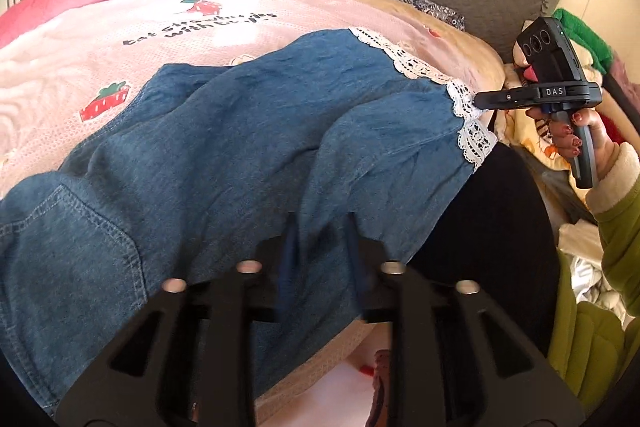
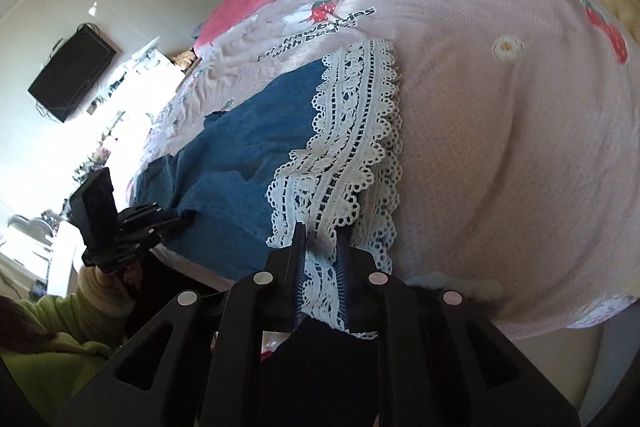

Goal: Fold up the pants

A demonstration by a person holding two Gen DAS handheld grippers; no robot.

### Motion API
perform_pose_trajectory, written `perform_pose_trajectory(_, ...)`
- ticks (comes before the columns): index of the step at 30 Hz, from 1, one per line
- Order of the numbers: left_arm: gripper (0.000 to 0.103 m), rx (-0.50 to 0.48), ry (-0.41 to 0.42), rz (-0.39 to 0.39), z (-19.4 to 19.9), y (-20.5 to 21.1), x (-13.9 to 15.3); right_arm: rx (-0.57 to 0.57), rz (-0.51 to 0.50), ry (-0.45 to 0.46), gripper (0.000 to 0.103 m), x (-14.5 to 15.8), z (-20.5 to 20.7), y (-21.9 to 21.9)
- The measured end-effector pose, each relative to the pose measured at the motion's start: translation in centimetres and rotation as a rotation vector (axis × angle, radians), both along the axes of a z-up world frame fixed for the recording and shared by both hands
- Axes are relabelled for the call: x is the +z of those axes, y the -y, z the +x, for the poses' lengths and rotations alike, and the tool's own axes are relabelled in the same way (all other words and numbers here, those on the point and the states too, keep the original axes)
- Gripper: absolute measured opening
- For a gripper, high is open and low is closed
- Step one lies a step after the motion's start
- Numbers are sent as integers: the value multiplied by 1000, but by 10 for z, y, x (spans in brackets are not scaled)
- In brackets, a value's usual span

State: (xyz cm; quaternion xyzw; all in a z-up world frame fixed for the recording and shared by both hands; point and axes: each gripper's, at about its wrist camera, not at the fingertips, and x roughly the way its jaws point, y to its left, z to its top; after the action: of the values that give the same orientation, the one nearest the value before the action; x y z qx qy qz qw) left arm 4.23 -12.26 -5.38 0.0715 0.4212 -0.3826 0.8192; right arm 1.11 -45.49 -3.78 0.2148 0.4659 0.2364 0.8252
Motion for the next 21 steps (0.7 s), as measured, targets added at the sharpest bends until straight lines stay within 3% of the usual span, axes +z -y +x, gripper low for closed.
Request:
perform_pose_trajectory(4,28,-9,17,47,0,12,-4,-3,-3,6,9,-1,5,0)
perform_pose_trajectory(8,0,16,16,119,5,11,-5,4,-20,42,7,11,-3,8)
perform_pose_trajectory(10,0,16,-20,92,7,1,-1,9,-25,48,7,16,-10,13)
perform_pose_trajectory(14,0,-46,0,97,-14,-6,6,51,-52,50,7,17,-20,11)
perform_pose_trajectory(17,0,-62,-1,135,-25,-5,-3,82,-92,20,7,8,-25,6)
perform_pose_trajectory(21,0,-52,-23,128,-24,-7,-13,100,-137,-35,7,-4,-28,1)
